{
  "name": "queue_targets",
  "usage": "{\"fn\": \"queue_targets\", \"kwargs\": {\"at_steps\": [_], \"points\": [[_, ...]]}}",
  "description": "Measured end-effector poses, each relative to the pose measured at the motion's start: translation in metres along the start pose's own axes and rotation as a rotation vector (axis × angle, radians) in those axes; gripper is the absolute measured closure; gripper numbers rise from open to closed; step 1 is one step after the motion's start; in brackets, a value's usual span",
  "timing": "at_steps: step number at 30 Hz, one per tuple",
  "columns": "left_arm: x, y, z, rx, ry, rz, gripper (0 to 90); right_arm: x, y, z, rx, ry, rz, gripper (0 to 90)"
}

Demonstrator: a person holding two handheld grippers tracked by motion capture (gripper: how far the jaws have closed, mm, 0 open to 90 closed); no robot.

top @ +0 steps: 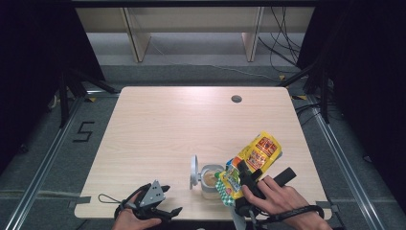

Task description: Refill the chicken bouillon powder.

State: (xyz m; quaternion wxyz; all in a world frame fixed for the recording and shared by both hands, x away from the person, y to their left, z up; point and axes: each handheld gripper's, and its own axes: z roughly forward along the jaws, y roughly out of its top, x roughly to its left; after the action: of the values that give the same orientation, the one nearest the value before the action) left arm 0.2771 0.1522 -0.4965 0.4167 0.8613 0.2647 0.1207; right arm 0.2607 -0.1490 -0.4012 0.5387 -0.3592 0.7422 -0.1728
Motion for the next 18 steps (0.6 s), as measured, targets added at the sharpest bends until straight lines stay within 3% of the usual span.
{"fn": "queue_targets", "kwargs": {"at_steps": [18], "points": [[0.0001,0.0000,0.0000,0.002,0.000,0.001,18.6,0.0003,-0.0007,-0.0009,0.008,0.004,-0.004,70.2]]}}
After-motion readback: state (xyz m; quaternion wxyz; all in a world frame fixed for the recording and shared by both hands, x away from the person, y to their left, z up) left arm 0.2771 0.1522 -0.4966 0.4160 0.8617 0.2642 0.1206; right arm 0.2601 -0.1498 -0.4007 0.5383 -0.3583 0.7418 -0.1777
